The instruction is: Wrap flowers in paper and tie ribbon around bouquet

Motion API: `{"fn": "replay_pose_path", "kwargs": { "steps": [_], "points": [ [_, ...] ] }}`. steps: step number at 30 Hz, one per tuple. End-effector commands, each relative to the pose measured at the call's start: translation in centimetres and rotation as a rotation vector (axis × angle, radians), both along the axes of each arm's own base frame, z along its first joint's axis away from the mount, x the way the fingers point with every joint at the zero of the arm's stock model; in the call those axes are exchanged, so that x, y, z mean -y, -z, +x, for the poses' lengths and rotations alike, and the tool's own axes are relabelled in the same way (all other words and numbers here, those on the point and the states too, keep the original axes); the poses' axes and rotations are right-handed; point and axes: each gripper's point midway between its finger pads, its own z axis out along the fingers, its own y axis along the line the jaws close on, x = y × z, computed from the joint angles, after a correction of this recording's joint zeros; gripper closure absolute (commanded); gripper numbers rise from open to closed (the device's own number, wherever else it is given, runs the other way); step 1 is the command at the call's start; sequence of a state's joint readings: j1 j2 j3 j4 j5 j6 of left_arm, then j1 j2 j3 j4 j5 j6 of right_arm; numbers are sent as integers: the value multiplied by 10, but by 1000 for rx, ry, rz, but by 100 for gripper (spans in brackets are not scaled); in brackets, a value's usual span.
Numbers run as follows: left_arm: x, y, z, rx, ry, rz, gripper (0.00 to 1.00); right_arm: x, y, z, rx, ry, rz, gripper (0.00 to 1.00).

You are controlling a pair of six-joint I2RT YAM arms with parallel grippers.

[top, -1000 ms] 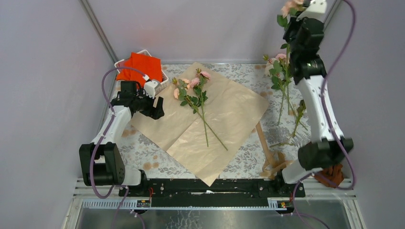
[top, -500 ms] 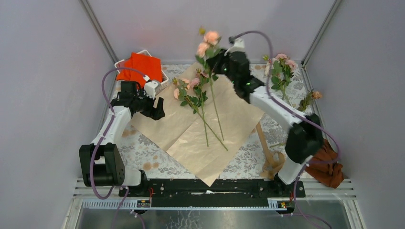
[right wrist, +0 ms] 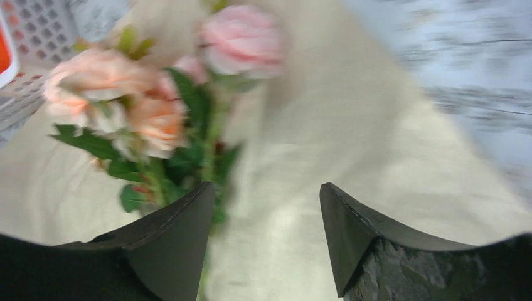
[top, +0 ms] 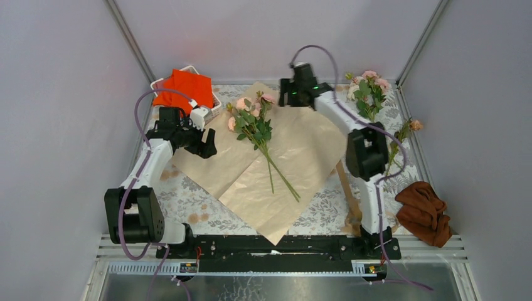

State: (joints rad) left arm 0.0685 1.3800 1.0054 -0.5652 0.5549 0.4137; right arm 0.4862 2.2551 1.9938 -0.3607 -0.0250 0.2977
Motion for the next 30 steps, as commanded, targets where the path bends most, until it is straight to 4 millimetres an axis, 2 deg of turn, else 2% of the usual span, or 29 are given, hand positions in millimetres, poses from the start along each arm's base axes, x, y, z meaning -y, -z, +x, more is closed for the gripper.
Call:
{"fn": "replay_pose_path", "kwargs": {
  "steps": [1,2,4,5,6,8,9,11,14,22,25,30],
  "points": [
    [-1,-3,4,17,10,-9,14,166,-77,14,90,157,-78,28],
    [-1,-3,4,18,13,-10,14,198,-74,12,81,181,-122,28],
    [0,-3,4,18,17,-13,14,255,-54,7,13,234,-197,28],
    [0,-3,4,18,17,-11,14,290,-44,5,-25,284,-214,29],
    [0,-3,4,16,16,-11,14,315,-34,2,-61,321,-215,31],
    [-1,-1,4,13,15,-6,14,347,-14,0,-118,363,-187,34],
    [-1,-1,4,13,16,-7,14,356,-6,0,-138,366,-161,35],
    [-1,0,3,14,19,-5,14,365,10,3,-167,349,-89,36],
    [0,3,2,8,23,-4,14,376,27,10,-169,314,-122,36],
    [-2,12,2,-24,19,-2,14,380,54,21,-188,262,-157,48],
    [-1,15,3,-37,18,-9,14,374,60,29,-187,226,-127,58],
    [0,16,2,-48,20,-12,14,376,63,43,-185,226,-123,62]
  ]
}}
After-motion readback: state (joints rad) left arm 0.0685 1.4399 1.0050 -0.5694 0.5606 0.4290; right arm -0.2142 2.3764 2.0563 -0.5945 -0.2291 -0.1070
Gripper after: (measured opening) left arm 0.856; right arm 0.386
